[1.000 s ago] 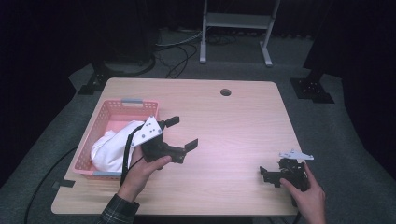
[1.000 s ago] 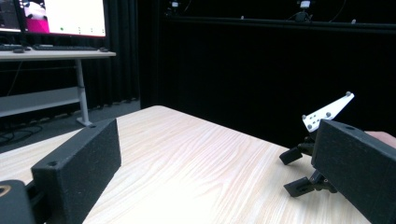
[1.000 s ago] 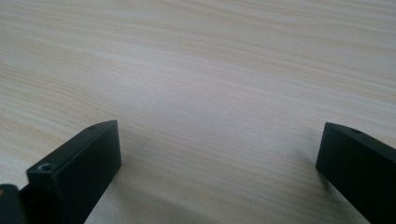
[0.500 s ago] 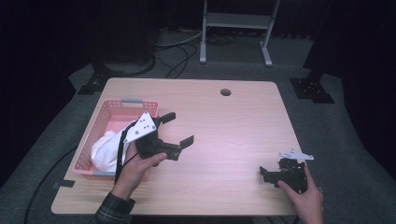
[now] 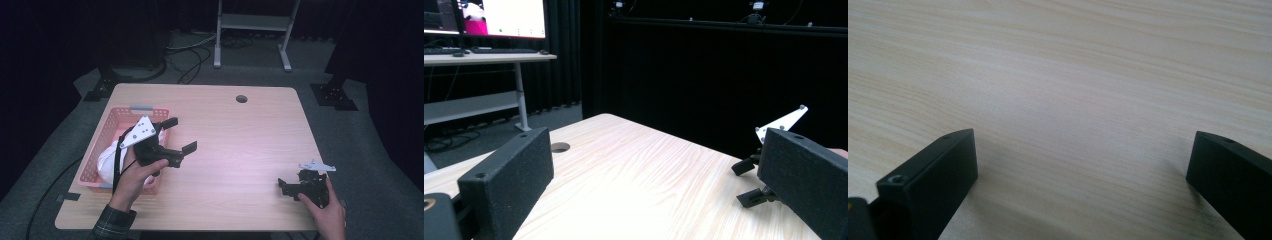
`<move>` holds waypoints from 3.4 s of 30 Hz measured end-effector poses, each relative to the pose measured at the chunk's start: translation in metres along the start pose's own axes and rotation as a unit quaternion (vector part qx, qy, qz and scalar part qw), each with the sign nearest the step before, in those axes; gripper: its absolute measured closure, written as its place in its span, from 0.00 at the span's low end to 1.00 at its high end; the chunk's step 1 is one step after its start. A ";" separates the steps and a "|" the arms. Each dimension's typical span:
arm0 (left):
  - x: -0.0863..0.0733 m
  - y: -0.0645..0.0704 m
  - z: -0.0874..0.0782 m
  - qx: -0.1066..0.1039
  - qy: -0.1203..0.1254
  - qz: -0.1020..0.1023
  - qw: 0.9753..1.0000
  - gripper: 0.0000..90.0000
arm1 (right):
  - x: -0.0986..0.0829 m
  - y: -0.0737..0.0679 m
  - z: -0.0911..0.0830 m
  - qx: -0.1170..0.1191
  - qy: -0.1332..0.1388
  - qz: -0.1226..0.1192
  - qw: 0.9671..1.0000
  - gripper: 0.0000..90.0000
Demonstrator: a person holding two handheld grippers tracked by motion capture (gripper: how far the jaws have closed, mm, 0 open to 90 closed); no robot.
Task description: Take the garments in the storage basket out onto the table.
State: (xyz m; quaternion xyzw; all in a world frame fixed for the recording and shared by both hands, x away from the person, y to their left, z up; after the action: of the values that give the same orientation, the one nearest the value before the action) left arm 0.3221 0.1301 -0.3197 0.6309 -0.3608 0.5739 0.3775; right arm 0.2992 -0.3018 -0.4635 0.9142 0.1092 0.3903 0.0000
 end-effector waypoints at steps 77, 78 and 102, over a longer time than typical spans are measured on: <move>0.007 -0.073 -0.120 0.084 -0.047 -0.011 0.995 0.01 | 0.000 0.000 0.000 0.000 0.000 0.000 1.000 0.00; 0.006 -0.073 -0.121 0.084 -0.050 -0.010 0.995 0.01 | 0.000 0.000 0.000 0.000 0.000 0.000 1.000 0.00; -0.004 -0.083 -0.130 0.109 -0.133 -0.013 0.985 0.01 | 0.000 0.000 0.000 0.000 0.000 0.000 1.000 0.00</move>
State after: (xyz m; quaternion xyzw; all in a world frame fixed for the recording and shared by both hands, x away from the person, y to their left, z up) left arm 0.3367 0.2838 -0.3218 0.7434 -0.3348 0.5157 0.2632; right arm 0.2992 -0.3018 -0.4635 0.9142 0.1091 0.3903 0.0001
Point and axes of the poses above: each handheld gripper's, and its own axes: z roughly forward along the jaws, x roughly out of its top, y roughly to its right, the point moved 2 cm from there along z, roughly forward along the jaws, and after that the axes turned 8 degrees about -x, right-handed, at the moved point
